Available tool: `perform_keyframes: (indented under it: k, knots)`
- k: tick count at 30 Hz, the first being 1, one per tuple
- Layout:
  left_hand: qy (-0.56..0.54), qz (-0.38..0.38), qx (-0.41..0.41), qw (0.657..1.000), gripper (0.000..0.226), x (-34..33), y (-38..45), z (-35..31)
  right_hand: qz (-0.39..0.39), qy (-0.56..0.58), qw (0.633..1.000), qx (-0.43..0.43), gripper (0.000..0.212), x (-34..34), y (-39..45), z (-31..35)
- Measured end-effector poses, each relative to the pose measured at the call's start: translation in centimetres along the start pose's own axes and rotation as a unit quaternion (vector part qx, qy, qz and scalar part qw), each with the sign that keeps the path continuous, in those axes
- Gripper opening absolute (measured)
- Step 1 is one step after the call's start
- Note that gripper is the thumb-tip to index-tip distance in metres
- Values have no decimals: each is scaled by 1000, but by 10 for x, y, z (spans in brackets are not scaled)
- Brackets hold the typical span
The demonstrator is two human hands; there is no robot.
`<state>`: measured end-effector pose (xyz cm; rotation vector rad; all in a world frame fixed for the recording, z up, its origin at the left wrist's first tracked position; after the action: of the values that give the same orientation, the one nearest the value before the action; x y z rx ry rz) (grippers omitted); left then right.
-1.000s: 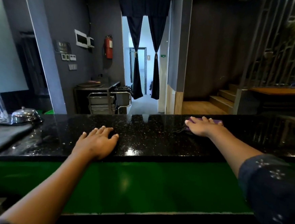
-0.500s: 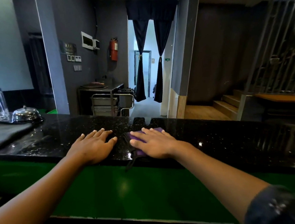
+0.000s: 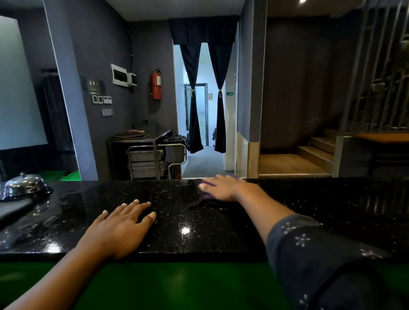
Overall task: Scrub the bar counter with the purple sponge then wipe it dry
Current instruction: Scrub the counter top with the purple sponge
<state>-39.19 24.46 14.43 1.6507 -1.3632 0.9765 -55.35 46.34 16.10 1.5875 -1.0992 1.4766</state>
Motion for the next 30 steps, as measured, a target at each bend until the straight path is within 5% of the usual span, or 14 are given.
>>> perform_keyframes:
  k: [5, 9, 18, 22, 30]
  knots:
    - [-3, -16, -3, 1000, 58, -2, -1, -1, 32, 22, 983, -182, 67, -16, -23, -116]
    - [-10, -20, -3, 1000, 58, -3, 2, -3, 57, 16, 973, -225, 66, -17, -30, -116]
    - [-19, -2, -5, 1000, 58, 3, -12, -10, 17, -3, 1000, -18, 64, -5, -77, 49]
    - [-28, -1, -18, 999, 57, 3, -14, -7, -34, -26, 997, 65, 79, -10, -141, 59]
    - [-32, -3, -21, 999, 60, 0, -9, -12, 10, -8, 991, -130, 62, -6, -113, 31]
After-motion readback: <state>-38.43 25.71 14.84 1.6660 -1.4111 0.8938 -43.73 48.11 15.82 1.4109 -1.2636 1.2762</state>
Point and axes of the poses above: each hand's wrist, its own y-axis towards the middle knuckle, its own x-axis out of the back of the hand, z = x × y, the point moved 4 cm from there along y, towards the middle knuckle, and after that the axes turned 15 degrees about -y, right-handed, at the moved point
